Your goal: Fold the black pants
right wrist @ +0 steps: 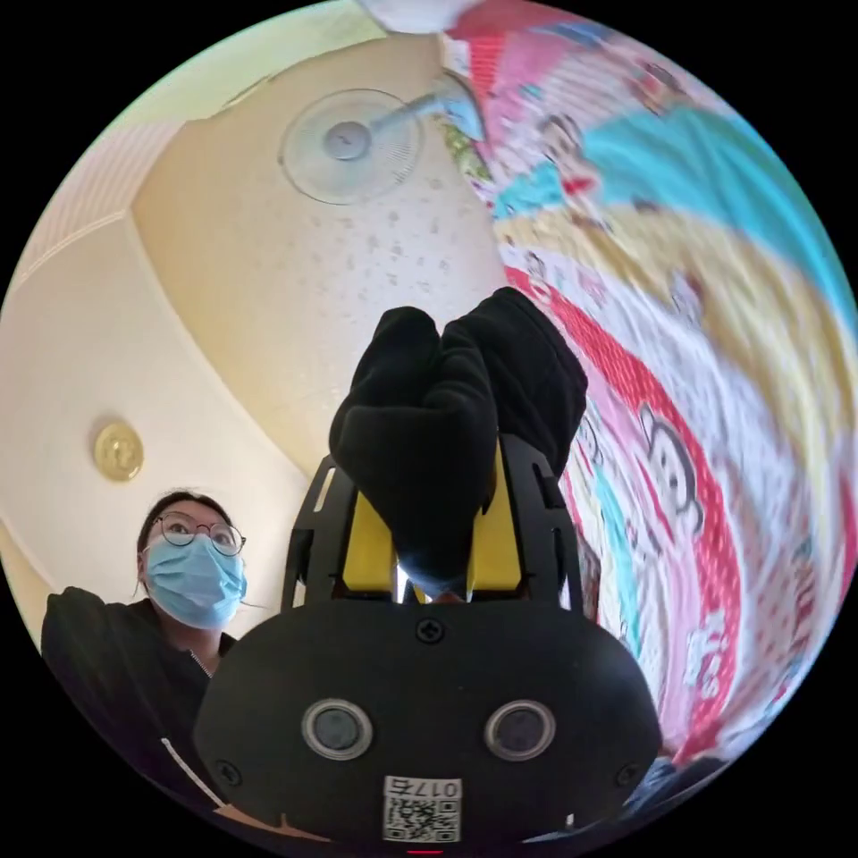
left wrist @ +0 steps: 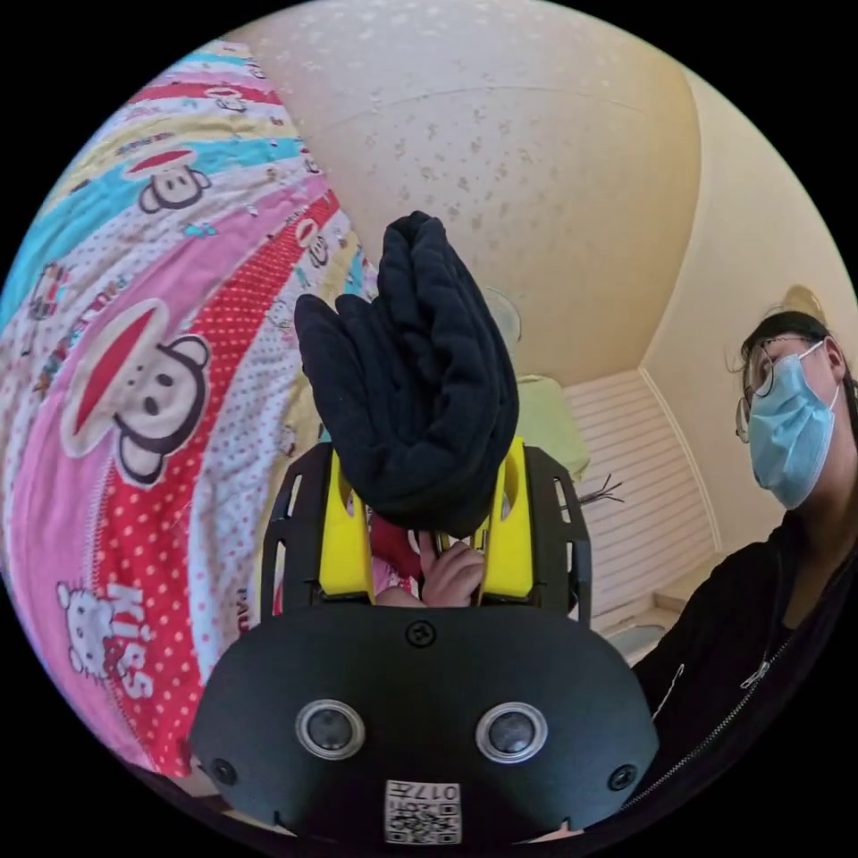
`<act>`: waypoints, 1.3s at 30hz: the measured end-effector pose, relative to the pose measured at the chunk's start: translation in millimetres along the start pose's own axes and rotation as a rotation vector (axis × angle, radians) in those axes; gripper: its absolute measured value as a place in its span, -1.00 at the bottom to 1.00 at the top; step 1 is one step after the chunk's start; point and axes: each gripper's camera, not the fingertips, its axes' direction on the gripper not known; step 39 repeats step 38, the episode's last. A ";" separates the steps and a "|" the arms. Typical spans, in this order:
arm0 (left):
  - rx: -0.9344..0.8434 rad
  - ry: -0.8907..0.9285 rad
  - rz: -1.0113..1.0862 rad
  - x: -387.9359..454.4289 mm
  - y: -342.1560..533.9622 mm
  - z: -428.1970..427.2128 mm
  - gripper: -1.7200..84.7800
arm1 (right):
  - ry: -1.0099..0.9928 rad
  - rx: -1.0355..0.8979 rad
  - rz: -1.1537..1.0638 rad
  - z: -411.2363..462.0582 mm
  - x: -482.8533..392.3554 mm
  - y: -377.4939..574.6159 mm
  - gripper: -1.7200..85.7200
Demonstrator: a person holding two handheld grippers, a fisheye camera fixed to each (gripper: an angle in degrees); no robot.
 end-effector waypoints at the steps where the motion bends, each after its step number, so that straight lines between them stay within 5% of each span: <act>1: -0.034 0.027 0.025 4.4 -10.6 37.6 -0.49 | 0.023 0.049 -0.051 -10.0 -11.6 -21.9 -0.63; 5: -0.175 0.022 0.000 -19.4 -24.8 165.2 -0.48 | 0.167 0.187 -0.137 -49.3 -10.1 -80.2 -0.62; 10: -0.341 -0.262 -0.149 -105.2 17.4 249.0 -0.47 | 0.489 0.322 0.148 -120.0 77.9 -109.2 -0.57; 13: -0.256 -0.172 -0.134 -115.3 28.4 227.6 -0.47 | 0.456 0.259 0.058 -118.0 74.1 -95.8 -0.56; 20: -0.362 -0.332 -0.020 -84.4 26.1 190.7 -0.64 | 0.402 0.227 0.123 -146.9 66.7 -50.6 -0.67; 22: -0.438 -0.322 -0.062 -82.7 25.5 182.1 -0.73 | 0.444 0.140 0.097 -153.5 56.6 -32.6 -0.73; 26: -0.664 0.041 -0.295 -93.3 32.2 157.7 -0.96 | 0.608 -0.020 0.150 -153.6 41.6 0.0 -0.87; 30: -0.677 0.204 -0.345 -81.7 28.7 107.6 -0.98 | 0.651 -0.314 0.049 -112.3 15.2 51.4 -0.92; 37: -0.821 -0.270 0.042 26.8 -18.2 -26.7 -0.98 | 0.745 -0.924 -0.396 34.3 -57.8 168.6 -0.94; 39: -0.881 -0.390 0.093 50.2 -20.9 -44.4 -0.98 | 0.743 -0.962 -0.443 47.7 -64.3 178.8 -0.94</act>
